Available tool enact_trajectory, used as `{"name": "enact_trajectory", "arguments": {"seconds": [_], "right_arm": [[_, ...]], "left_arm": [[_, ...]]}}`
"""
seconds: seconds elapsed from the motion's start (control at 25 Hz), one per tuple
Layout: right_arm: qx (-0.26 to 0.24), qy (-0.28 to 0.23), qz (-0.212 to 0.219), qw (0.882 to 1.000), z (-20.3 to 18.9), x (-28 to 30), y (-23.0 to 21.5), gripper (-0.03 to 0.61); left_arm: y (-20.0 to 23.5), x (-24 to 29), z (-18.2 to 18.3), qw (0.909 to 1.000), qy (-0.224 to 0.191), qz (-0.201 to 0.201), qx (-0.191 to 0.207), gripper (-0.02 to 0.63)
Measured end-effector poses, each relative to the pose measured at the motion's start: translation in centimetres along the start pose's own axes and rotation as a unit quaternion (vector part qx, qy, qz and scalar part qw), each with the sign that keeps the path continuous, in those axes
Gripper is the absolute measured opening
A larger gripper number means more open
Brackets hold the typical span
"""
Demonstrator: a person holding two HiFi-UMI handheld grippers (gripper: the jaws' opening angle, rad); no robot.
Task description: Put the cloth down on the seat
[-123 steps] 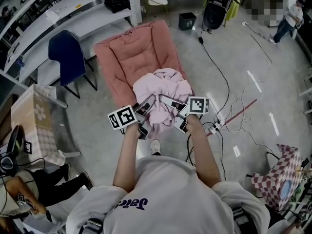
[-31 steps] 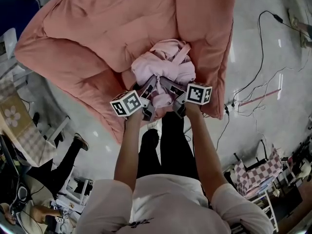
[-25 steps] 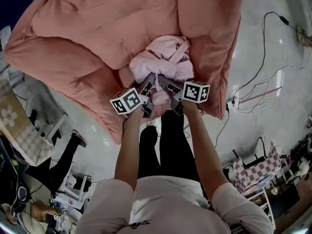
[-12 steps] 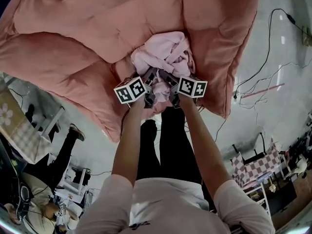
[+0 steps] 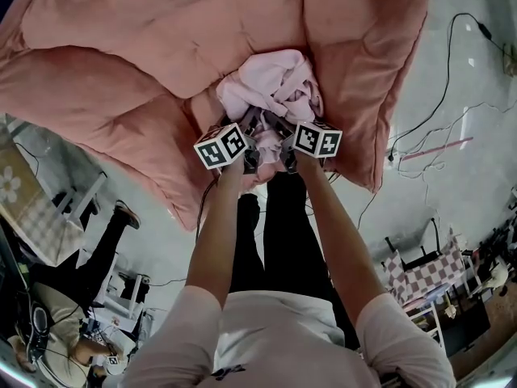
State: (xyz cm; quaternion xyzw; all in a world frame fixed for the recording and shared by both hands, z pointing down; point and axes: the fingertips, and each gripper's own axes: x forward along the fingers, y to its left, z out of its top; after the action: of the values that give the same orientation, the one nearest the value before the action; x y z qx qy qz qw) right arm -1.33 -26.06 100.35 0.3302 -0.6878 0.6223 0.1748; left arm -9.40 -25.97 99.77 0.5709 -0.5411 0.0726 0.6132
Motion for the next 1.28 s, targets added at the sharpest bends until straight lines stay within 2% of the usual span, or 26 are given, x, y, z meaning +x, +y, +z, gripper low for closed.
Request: {"name": "enact_trajectory", "arguments": {"seconds": [0.2, 0.4, 0.76, 0.96, 1.12, 1.28], "right_arm": [[-0.013, 0.010, -0.022, 1.000, -0.2, -1.7, 0.9, 0.327], [0.005, -0.009, -0.044, 0.999, -0.2, -4.8, 0.9, 0.337], [-0.008, -0.032, -0.061, 0.998, 0.1, -9.1, 2.5, 0.337], [-0.046, -0.036, -0.065, 0.996, 0.4, -10.9, 5.3, 0.337], [-0.099, -0.044, -0.077, 0.991, 0.1, -12.9, 7.2, 0.337], [-0.139, -0.079, -0.076, 0.984, 0.4, -15.3, 10.3, 0.337]], "left_arm": [[-0.2, -2.0, 0.3, 0.9996, 0.018, 0.016, 0.016, 0.321], [-0.8, -4.3, 0.2, 0.9982, 0.033, 0.027, 0.041, 0.354], [-2.3, -8.7, 0.0, 0.9981, 0.016, 0.031, 0.050, 0.357], [-3.7, -10.9, -0.4, 0.9978, 0.012, 0.014, 0.063, 0.357], [-5.0, -13.1, -0.8, 0.9949, 0.009, 0.022, 0.098, 0.357], [-6.8, -15.8, -0.5, 0.9900, -0.014, 0.021, 0.139, 0.357]]}}
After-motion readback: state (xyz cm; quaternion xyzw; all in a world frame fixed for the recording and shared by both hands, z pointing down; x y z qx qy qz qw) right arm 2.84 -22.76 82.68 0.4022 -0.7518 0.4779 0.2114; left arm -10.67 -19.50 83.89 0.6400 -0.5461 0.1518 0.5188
